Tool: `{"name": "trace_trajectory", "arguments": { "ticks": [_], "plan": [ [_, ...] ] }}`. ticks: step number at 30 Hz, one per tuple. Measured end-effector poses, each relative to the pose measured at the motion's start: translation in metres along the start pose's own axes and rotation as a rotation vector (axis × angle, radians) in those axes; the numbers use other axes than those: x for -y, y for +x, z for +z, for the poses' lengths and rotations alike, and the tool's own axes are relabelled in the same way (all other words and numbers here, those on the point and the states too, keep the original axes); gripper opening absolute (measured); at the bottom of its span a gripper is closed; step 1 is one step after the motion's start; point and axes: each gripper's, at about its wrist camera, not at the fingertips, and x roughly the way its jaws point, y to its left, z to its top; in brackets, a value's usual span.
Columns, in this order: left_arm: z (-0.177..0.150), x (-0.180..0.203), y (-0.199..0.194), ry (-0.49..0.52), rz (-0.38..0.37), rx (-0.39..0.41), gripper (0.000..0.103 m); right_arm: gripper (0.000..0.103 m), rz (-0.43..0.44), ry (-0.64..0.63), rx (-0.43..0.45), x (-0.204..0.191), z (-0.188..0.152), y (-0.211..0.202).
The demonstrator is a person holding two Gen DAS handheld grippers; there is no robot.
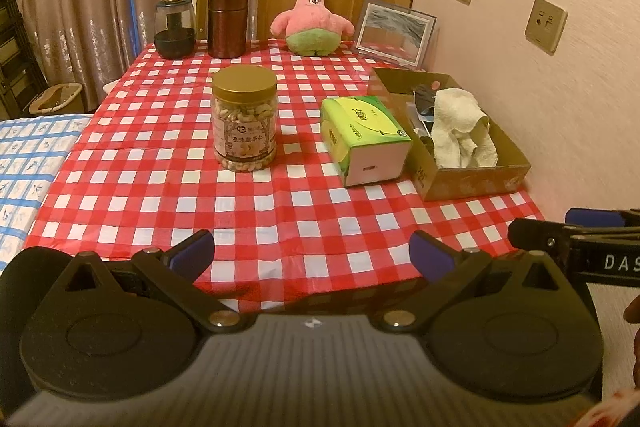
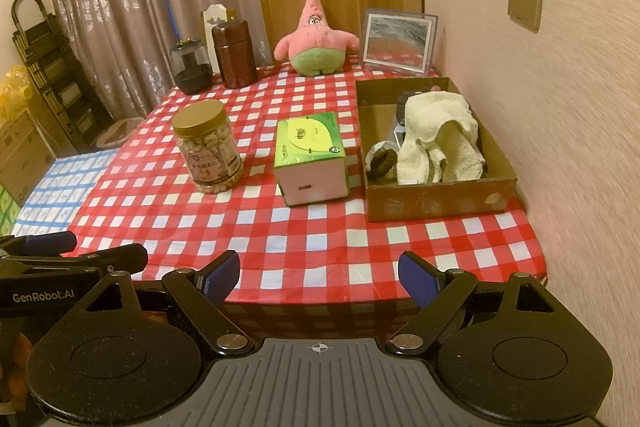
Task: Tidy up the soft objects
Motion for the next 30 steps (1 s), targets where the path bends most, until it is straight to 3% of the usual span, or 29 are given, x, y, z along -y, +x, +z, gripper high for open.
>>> {"name": "trace_trajectory", "arguments": {
  "ticks": [30],
  "plan": [
    [-0.0007,0.0030,0.0007,0.002,-0.002,0.001,0.103,0.086,-0.001,0.002,0.000,0.0022,-0.0045,0.0010]
  ]
}}
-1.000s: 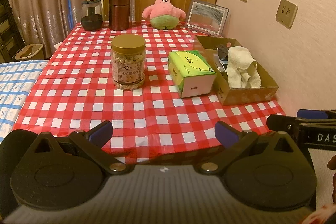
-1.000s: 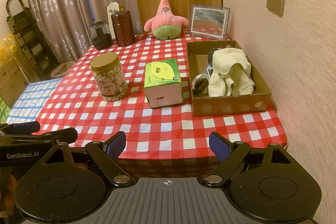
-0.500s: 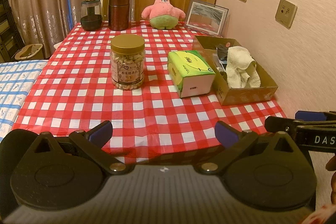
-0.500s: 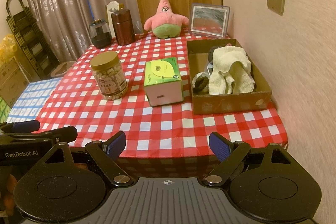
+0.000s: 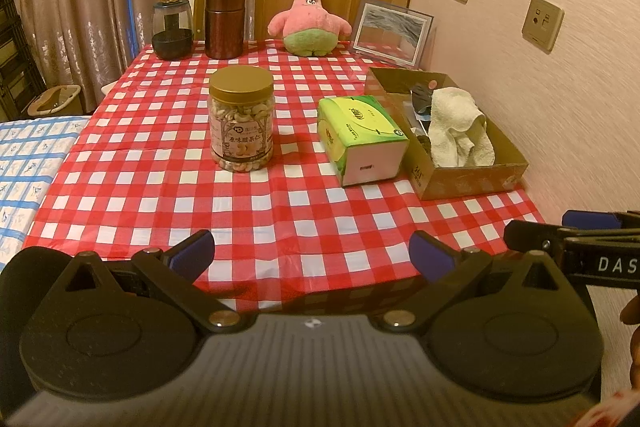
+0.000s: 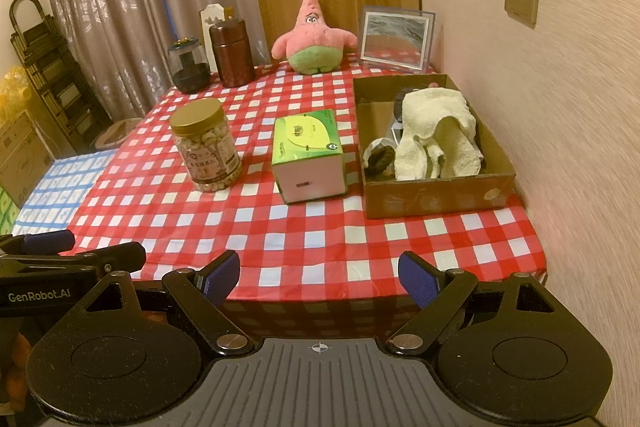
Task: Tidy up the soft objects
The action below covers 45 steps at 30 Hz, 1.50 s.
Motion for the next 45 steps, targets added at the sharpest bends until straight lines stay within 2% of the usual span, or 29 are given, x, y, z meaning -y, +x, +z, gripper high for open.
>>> {"name": "trace_trajectory", "arguments": {
  "ticks": [45],
  "plan": [
    [0.0005,0.0029,-0.0015,0.014,-0.009,0.018,0.103,0.086,-0.001,0.005,-0.002,0.0007,-0.0025,0.0003]
  ]
}}
